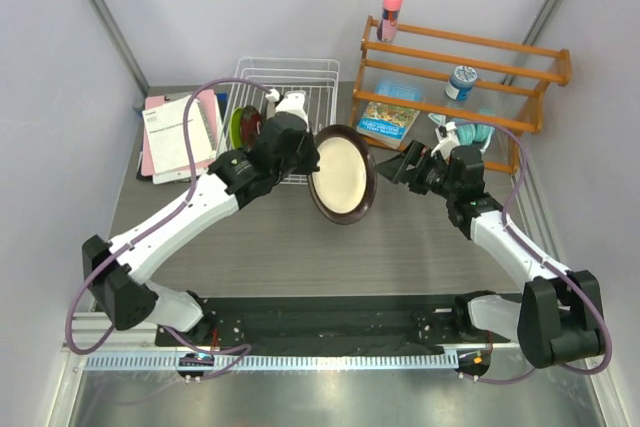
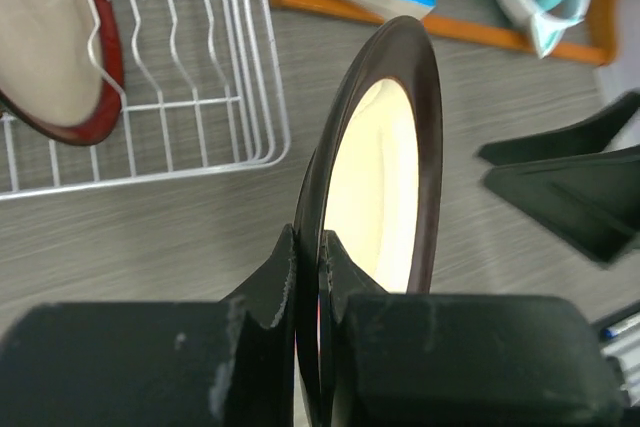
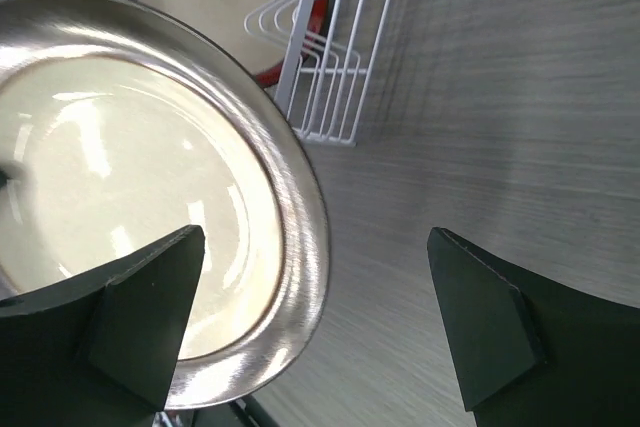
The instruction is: Unload the plates from the dish rack
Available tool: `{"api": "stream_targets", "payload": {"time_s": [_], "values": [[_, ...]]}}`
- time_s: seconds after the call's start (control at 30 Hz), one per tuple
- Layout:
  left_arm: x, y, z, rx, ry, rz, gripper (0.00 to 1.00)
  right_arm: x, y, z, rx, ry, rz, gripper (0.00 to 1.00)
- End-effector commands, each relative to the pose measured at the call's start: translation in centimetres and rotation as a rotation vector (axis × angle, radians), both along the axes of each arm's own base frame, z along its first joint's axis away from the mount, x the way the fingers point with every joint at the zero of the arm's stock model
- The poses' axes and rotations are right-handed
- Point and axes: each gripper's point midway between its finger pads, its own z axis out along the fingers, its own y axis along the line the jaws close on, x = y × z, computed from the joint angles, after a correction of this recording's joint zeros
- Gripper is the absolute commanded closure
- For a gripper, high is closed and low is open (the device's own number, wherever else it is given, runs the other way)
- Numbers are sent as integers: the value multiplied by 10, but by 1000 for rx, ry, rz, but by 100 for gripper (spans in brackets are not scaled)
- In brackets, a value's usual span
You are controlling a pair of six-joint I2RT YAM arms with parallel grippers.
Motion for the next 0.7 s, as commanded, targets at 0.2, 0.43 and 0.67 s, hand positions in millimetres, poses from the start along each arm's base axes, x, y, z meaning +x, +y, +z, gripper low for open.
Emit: {"api": "stream_targets", "payload": {"time_s": [0.2,0.43,0.67], "values": [[3,-19,99,-463,-196,-29,100,-16,31,15,240,-72,162,5],[2,-27,78,-487,-153,-39,100,-23,43,25,343,-105,259,62],[0,-24,71,-486,-151,-42,100,-32,45,26,417,-100,293,99]]}}
